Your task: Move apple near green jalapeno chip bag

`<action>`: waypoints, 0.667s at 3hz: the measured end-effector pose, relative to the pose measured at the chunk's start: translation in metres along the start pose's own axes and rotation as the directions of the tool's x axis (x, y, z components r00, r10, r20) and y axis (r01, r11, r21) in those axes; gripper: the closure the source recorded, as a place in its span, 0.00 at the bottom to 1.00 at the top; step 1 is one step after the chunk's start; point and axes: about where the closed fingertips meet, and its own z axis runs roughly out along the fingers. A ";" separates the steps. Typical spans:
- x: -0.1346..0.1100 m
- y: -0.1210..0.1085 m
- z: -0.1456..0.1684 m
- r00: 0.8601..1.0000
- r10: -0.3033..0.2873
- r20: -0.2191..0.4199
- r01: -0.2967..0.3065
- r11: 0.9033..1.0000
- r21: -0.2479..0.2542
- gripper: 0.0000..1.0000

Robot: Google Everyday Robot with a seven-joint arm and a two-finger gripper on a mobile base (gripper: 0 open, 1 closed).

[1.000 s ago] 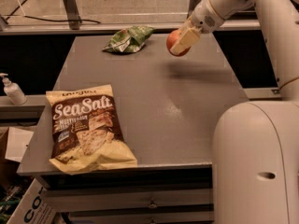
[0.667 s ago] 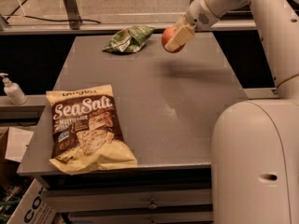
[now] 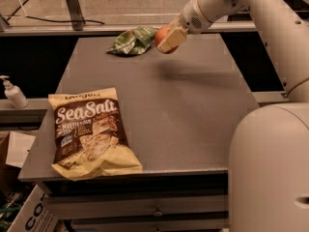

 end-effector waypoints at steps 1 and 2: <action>0.002 0.000 0.024 1.000 0.023 0.011 -0.023 1.000 -0.001 1.00; 0.006 -0.009 0.042 0.999 0.036 0.006 -0.036 0.999 0.007 1.00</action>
Offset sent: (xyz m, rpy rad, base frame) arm 0.0422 0.0206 -0.0376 0.0173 0.0056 -0.0595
